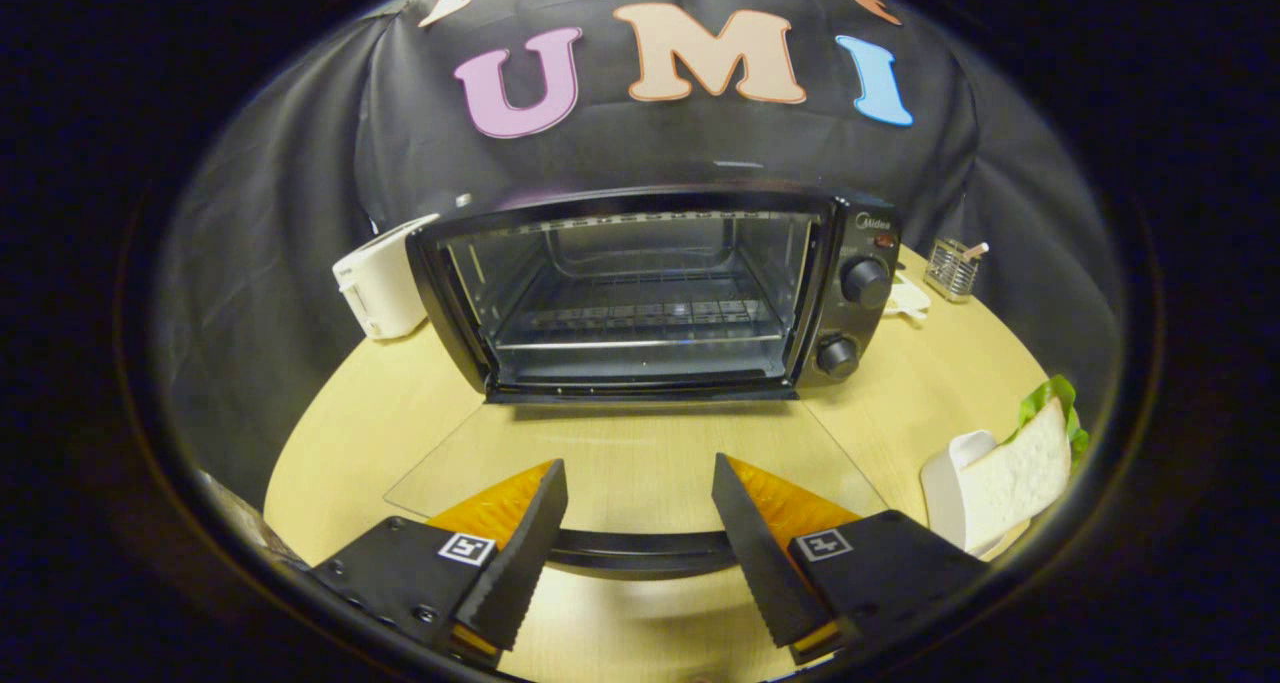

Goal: Open the toaster oven, put the food inside, and close the toaster oven door.

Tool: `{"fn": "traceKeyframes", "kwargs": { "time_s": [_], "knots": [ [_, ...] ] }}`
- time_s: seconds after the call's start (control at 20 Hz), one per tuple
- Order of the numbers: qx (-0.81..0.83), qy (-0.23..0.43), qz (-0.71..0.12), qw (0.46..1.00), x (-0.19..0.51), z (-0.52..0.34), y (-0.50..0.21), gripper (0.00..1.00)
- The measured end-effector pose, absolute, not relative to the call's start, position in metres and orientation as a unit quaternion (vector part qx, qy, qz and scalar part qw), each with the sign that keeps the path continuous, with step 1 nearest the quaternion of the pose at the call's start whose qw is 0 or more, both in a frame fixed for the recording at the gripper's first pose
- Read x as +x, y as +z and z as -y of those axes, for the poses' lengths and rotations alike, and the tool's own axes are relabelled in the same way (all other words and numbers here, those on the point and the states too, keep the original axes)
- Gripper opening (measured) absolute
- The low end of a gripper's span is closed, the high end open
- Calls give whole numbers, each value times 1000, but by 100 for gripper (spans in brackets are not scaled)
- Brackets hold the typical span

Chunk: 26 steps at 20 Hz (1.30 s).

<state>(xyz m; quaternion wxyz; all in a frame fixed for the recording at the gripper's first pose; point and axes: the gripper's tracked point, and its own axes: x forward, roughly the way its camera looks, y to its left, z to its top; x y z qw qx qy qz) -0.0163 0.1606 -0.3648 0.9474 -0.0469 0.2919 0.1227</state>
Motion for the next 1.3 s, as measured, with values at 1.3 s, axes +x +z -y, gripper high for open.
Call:
{"fn": "traceKeyframes", "kwargs": {
  "time_s": [1.3],
  "knots": [
    [13, 194, -333, 922, -24, -33, -224, 92]
  ]
}}
